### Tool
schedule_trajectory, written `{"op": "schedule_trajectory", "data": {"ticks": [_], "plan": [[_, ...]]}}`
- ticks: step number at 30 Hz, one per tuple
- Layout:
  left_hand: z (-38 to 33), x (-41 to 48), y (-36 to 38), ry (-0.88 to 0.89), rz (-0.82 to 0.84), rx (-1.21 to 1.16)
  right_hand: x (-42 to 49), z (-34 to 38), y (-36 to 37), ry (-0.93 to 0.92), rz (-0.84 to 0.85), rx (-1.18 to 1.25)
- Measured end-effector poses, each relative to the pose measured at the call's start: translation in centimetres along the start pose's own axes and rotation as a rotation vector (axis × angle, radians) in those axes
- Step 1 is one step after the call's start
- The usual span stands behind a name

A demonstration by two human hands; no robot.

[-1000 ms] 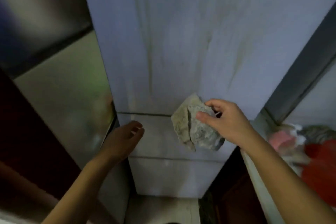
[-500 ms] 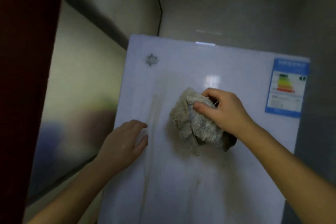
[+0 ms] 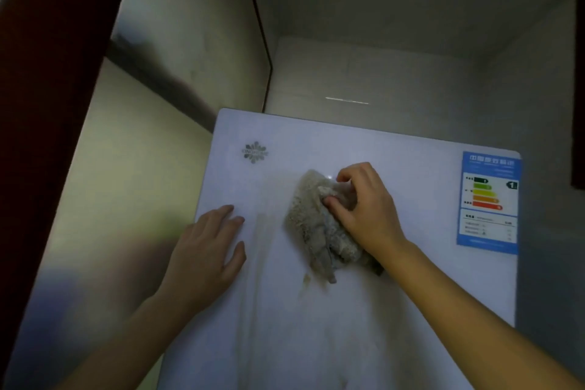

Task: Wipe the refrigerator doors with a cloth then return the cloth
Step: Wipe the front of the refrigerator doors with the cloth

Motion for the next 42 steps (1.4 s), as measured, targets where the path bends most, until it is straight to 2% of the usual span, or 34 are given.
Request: {"op": "schedule_trajectory", "data": {"ticks": [5, 10, 12, 17, 24, 28, 33, 35, 38, 42], "plan": [[0.3, -0.5, 0.6, 0.007, 0.001, -0.020, -1.1, -0.4, 1.2, -0.166, -0.098, 0.009], [0.6, -1.1, 1.0, 0.027, -0.009, -0.025, -2.0, -0.4, 1.5, -0.239, -0.169, -0.143], [0.7, -1.3, 1.2, 0.038, -0.012, -0.027, -2.5, 0.1, 1.4, -0.200, -0.150, -0.144], [1.0, -1.3, 1.2, 0.064, -0.016, -0.028, -3.9, 2.2, 2.0, 0.037, -0.062, -0.164], [1.4, -1.3, 1.1, 0.081, -0.011, -0.044, -4.1, 4.5, 3.3, 0.182, -0.144, -0.261], [1.5, -1.6, 1.3, 0.102, -0.027, -0.043, -4.7, 5.0, 3.8, 0.189, -0.205, -0.180], [1.6, -1.9, 1.5, 0.119, -0.060, -0.034, -5.4, 4.4, 4.6, -0.024, -0.291, -0.122], [1.8, -2.2, 1.8, 0.110, -0.076, -0.039, -5.4, 4.0, 4.8, -0.052, -0.297, -0.130], [2.1, -2.7, 2.3, 0.089, -0.096, -0.053, -5.7, 4.0, 4.8, -0.052, -0.271, -0.134], [2.4, -3.5, 2.7, 0.095, -0.114, -0.058, -6.3, 4.1, 4.9, -0.131, -0.153, -0.160]]}}
Point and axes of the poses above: each hand's wrist, its own x-axis towards the middle knuckle, its own y-axis out of the palm, z = x × y, the point moved 1 cm from there along x, towards the middle knuckle, and after that the axes turned 11 degrees about -z, right-handed, at the moved point
